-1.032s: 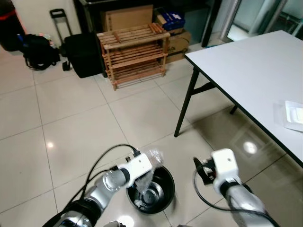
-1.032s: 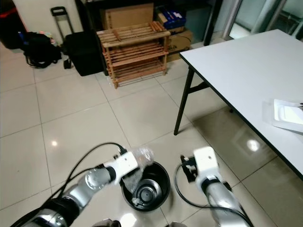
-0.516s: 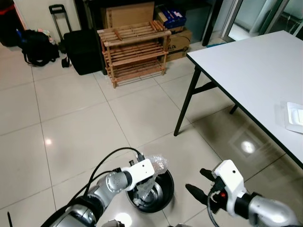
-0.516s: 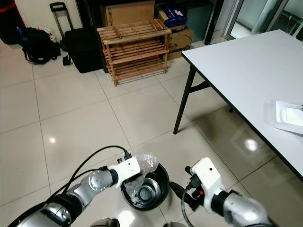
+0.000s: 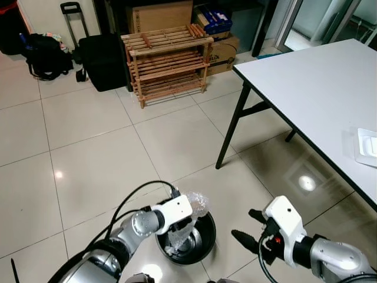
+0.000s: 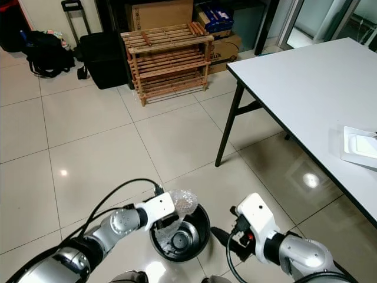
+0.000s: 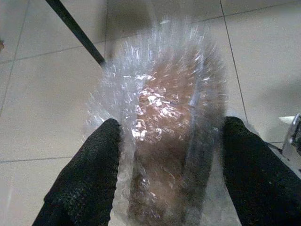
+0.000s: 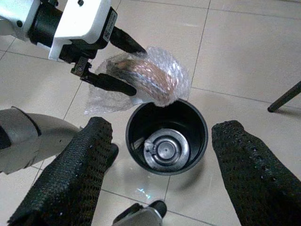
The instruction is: Picking trash to rubbish bin
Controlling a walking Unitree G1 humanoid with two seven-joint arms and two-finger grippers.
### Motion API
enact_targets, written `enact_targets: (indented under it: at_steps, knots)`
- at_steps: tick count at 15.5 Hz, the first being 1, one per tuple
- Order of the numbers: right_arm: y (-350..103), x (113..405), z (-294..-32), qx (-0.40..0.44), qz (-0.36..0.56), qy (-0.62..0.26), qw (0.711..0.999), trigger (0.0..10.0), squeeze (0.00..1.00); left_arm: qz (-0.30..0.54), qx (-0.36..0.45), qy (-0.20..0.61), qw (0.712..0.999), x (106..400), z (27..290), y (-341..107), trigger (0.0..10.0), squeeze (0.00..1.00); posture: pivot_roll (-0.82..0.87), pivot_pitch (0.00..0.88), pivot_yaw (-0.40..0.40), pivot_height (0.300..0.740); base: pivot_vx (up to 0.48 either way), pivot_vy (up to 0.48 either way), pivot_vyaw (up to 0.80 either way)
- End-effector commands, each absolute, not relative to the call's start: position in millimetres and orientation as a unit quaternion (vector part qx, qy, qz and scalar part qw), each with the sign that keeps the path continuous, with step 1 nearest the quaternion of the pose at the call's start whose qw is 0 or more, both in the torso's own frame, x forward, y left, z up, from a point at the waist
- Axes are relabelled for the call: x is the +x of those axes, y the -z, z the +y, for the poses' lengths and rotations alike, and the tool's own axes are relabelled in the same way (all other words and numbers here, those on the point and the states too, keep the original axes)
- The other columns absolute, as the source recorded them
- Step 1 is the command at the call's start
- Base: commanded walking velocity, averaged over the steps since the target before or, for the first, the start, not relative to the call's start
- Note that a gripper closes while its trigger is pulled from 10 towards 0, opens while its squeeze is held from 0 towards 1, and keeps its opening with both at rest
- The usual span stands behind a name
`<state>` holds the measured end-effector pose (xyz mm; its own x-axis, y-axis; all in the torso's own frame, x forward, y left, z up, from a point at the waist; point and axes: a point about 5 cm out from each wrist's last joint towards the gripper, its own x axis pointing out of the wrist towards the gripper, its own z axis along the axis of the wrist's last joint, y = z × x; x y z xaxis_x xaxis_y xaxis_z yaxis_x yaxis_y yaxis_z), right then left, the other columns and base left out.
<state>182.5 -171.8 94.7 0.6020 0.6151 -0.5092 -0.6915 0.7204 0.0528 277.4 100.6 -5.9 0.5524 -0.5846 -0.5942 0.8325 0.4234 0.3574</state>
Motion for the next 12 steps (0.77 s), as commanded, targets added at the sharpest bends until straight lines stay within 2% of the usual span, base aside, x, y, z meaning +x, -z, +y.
enact_targets:
  at_steps: [1,9,10,11,12]
  knots:
    - [-96,183,-174,-0.078,0.258,-0.364,0.892,10.0,0.00,0.196,0.315,0.439,0.818,277,99,6,10.0,1.00,-0.17,0.117,-0.039,0.740,0.000,0.000,0.00]
    - [-96,186,-171,-0.082,0.250,-0.355,0.897,10.0,0.00,0.184,0.325,0.439,0.817,278,98,4,10.0,1.00,-0.16,0.104,-0.033,0.740,0.000,0.000,0.00]
    - [-95,190,-171,-0.084,0.235,-0.322,0.913,10.0,0.00,0.171,0.294,0.393,0.854,285,104,-1,10.0,0.86,-0.15,0.094,-0.018,0.740,0.000,0.000,0.00]
    - [-94,191,-171,-0.082,0.229,-0.306,0.920,10.0,0.00,0.166,0.270,0.368,0.874,288,107,-4,10.0,0.86,-0.14,0.092,-0.015,0.740,0.000,0.000,0.00]
    - [-88,197,-172,-0.081,0.217,-0.237,0.944,10.0,0.00,0.148,0.178,0.297,0.926,292,115,-13,10.0,0.00,-0.11,0.083,-0.009,0.740,0.000,0.000,0.00]
